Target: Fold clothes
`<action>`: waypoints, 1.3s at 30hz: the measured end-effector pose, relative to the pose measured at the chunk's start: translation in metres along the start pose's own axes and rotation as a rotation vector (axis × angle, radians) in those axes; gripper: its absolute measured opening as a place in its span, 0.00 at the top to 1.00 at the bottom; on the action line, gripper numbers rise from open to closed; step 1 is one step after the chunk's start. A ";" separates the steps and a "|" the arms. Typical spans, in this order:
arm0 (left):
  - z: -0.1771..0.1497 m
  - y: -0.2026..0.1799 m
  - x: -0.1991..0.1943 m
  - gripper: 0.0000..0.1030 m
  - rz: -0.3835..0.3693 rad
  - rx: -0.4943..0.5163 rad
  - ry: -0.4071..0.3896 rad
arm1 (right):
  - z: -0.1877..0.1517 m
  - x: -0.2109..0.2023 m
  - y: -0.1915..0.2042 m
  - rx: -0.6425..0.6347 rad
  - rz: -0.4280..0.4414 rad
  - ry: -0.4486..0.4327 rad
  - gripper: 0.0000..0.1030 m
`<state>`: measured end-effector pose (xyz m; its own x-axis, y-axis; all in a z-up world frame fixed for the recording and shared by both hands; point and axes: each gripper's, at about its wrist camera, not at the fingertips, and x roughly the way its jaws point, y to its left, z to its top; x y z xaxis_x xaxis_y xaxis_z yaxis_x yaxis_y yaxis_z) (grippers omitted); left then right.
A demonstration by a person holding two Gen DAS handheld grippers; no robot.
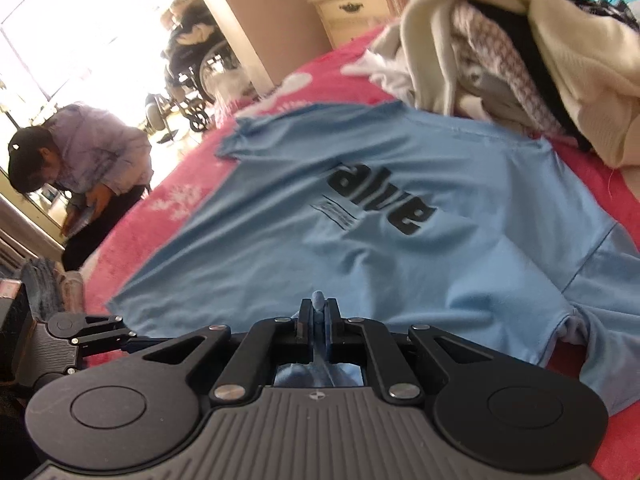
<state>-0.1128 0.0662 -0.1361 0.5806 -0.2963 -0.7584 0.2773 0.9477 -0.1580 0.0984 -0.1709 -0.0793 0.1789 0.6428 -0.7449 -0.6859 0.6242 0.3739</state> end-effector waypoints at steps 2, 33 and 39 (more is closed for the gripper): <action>-0.011 0.013 -0.018 0.60 0.031 -0.054 0.010 | 0.001 -0.008 0.005 0.003 0.013 -0.016 0.94; 0.020 0.207 -0.030 0.50 0.378 -0.429 0.457 | -0.033 -0.058 0.022 0.031 0.113 -0.069 0.94; -0.005 0.245 -0.015 0.45 0.189 -0.517 0.563 | -0.034 -0.062 0.023 0.023 0.100 -0.065 0.94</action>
